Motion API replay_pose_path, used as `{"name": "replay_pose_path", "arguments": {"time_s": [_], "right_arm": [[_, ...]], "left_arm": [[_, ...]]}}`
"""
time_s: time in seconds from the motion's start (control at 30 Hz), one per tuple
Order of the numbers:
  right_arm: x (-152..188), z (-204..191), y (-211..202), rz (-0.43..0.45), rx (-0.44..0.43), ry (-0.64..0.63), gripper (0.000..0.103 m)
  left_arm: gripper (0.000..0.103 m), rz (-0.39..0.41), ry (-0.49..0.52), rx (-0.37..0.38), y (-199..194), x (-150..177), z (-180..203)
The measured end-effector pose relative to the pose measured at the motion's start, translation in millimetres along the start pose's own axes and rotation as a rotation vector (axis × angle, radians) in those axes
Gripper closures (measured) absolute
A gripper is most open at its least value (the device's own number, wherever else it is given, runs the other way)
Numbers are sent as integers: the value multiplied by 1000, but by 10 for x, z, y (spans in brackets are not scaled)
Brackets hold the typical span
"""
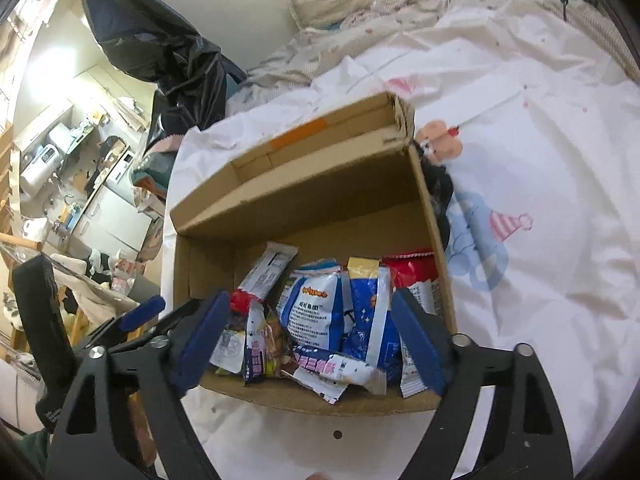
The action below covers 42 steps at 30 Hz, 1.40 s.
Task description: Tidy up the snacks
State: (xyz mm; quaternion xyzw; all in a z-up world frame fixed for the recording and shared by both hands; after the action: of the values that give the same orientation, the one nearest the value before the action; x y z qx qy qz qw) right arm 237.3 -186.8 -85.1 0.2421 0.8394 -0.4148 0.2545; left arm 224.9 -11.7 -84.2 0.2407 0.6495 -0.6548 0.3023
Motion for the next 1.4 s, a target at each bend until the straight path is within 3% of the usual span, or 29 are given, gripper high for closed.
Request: {"name": "replay_pose_path", "arguments": {"time_s": [0.13, 0.3, 0.43, 0.53, 0.87, 1.13, 1.4], "right_arm": [[-69, -50, -202, 77, 34, -49, 1], [-50, -131, -439, 146, 108, -132, 0], [75, -255, -649, 182, 155, -210, 0], [211, -273, -749, 178, 175, -237, 0], [571, -343, -920, 185, 225, -306, 0], [615, -340, -814, 176, 255, -331, 0], [621, -390, -788, 182, 262, -350, 0]], "left_arm": [[27, 58, 19, -15, -218, -7, -12], [25, 133, 37, -22, -551, 17, -8], [5, 185, 1, -34, -820, 66, -83], [3, 207, -37, -37, -988, 149, -153], [0, 219, -105, -32, -1276, 476, -274], [0, 167, -123, -62, -1085, 660, -330], [0, 179, -125, -57, -1109, 659, -342]]}}
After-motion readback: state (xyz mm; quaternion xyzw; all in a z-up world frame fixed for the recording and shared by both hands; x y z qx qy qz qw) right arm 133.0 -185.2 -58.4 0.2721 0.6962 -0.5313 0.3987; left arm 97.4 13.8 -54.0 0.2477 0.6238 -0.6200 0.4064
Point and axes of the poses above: each gripper's, at about its wrist camera, not at the fingertips, and y roughly the way its jaws point, z to its right, x to its underside, the point moved 8 cm from there along y, roughly the way its jaws point, and after that the axes turned 8 degrees about z, right-handed, at the moved point
